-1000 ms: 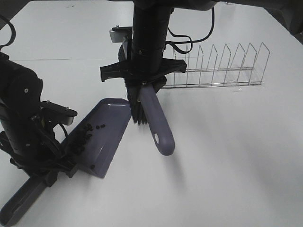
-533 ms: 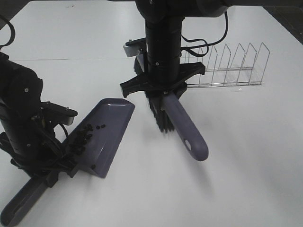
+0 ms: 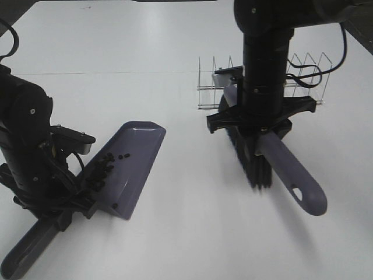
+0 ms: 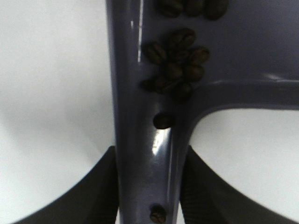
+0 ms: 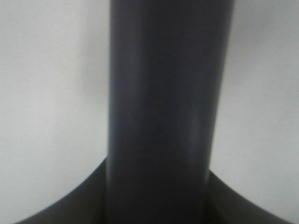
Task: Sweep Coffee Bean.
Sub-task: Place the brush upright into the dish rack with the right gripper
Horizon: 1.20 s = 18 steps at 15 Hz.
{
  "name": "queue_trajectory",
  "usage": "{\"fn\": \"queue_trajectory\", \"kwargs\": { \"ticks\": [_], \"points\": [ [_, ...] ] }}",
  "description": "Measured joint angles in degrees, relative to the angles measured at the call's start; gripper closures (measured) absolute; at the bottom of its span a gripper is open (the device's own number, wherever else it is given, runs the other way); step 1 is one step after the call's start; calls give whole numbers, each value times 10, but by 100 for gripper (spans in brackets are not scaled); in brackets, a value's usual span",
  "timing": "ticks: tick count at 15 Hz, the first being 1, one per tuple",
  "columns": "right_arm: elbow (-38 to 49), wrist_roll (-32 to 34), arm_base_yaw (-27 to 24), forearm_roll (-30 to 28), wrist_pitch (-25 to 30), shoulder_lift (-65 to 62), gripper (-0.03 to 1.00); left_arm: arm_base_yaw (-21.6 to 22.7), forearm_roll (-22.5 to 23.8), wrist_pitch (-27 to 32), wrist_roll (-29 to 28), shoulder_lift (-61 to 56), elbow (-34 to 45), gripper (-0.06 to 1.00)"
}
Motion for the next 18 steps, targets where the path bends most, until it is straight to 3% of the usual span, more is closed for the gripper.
{"fn": "queue_trajectory", "kwargs": {
  "ticks": [11, 15, 18],
  "points": [
    [32, -70, -127, 15, -14, -2, 67, 0, -18, 8, -18, 1, -1, 61],
    [34, -91, -144, 16, -52, -1, 67, 0, -30, 14, -19, 1, -1, 61],
    [-22, -101, -149, 16, -34, 37, 67, 0, -32, 15, -19, 2, -1, 61]
  ]
}}
